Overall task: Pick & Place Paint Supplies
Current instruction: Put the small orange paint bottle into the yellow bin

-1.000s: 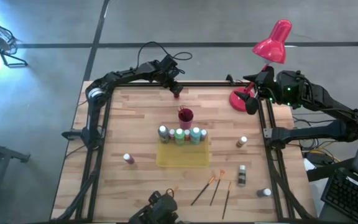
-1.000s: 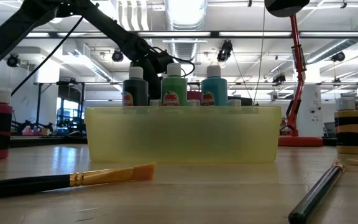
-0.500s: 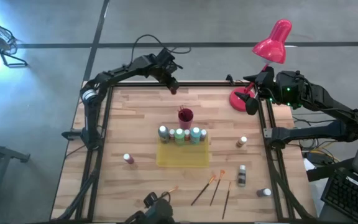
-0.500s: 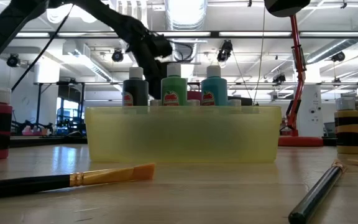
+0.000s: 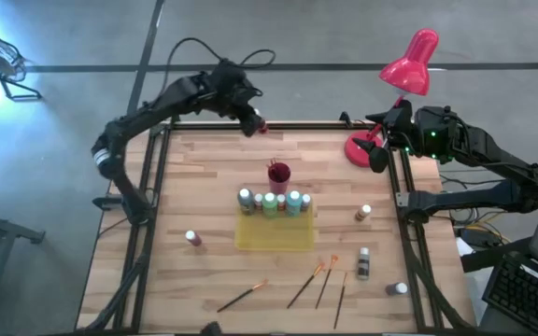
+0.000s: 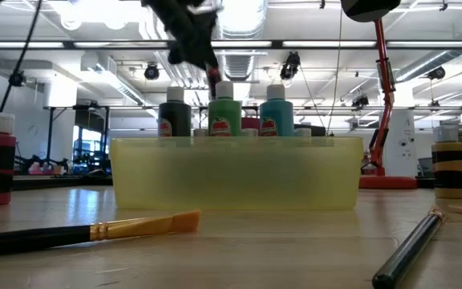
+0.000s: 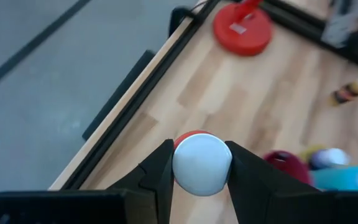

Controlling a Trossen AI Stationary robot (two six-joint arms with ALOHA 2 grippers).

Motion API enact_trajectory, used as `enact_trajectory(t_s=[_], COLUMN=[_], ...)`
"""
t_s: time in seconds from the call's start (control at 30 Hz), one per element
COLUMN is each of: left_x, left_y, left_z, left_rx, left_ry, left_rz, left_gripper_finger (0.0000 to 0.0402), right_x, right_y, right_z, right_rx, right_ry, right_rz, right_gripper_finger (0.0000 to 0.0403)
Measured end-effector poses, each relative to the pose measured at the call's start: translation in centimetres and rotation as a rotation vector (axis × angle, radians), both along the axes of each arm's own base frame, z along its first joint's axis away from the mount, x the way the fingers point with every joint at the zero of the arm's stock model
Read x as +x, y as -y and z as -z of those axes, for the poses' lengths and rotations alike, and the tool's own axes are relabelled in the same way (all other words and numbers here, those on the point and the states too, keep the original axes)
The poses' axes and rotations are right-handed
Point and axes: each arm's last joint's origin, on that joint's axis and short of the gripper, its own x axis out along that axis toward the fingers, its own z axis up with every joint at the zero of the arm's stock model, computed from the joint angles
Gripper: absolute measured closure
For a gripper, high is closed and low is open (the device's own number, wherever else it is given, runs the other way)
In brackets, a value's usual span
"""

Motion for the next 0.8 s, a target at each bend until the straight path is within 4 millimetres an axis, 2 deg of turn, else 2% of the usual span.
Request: enact_trajectory(t_s=[0.2,0.33,0.53,0.8], left_x=[-2.0,-2.5,-2.0,-1.5], left_y=[4.6,8.2,14.2,22.2], left_z=[-3.6,-5.0,-5.3,-4.1], left_rx=[0.049,0.064,0.052,0.145], left_ry=[0.085,0.126,0.105,-0.01], left_rz=[0.093,0.193,0.392,0.524], left_gripper_finger=[0.0279,0.0279,0.0279,0.0279], right_x=[0.0,0.0,0.0,0.0], right_y=[0.0,0.0,0.0,0.0], right_z=[0.0,0.0,0.0,0.0], right_rx=[-0.001,-0.003,-0.003,-0.002], right_ry=[0.0,-0.001,0.0,0.0], right_rz=[0.0,-0.001,-0.001,0.0], right_gripper_finger=[0.0039,0.0039,0.0039,0.0039])
